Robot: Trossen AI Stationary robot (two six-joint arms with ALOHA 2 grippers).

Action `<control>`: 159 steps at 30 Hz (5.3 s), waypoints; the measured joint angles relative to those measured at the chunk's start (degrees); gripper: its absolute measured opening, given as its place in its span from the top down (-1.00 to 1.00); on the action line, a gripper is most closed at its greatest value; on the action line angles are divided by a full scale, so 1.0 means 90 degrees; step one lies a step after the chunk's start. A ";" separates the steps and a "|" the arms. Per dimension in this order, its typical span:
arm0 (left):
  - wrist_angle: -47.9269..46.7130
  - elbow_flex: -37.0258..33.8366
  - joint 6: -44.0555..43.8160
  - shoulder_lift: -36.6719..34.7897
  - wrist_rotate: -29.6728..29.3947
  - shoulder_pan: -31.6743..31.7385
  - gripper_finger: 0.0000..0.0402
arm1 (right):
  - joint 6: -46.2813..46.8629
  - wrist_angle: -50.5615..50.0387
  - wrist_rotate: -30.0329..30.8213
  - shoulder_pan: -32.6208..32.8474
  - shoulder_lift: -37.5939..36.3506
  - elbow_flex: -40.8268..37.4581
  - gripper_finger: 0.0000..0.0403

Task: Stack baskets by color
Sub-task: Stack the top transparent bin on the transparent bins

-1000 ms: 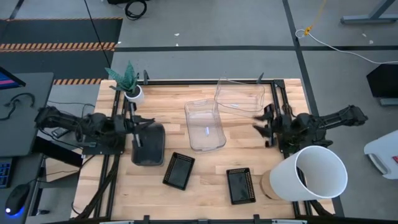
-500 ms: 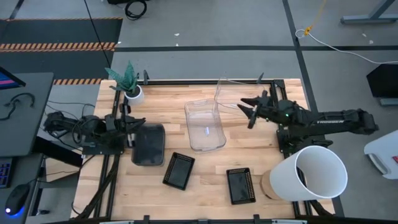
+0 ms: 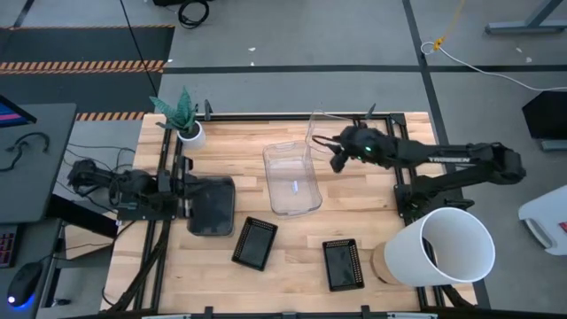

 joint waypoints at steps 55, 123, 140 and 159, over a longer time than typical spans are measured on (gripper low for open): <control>-0.0122 -0.0012 -0.0347 0.0003 -0.0037 -0.0157 0.79 | -0.1980 -0.7694 -0.0381 -0.1171 0.2932 0.2761 0.10; -0.0173 -0.0017 -0.0349 0.0005 -0.0040 -0.0158 0.86 | -0.1603 -0.7638 -0.0926 0.1626 0.2420 0.1811 -0.14; -0.0171 -0.0017 -0.0350 0.0005 -0.0039 -0.0156 0.84 | -0.1499 -0.6201 -0.1535 0.1629 0.2418 0.0732 0.79; -0.0171 -0.0015 -0.0347 0.0005 -0.0039 -0.0157 0.85 | 0.0910 -0.8252 -0.1151 0.2260 0.2427 0.3912 0.98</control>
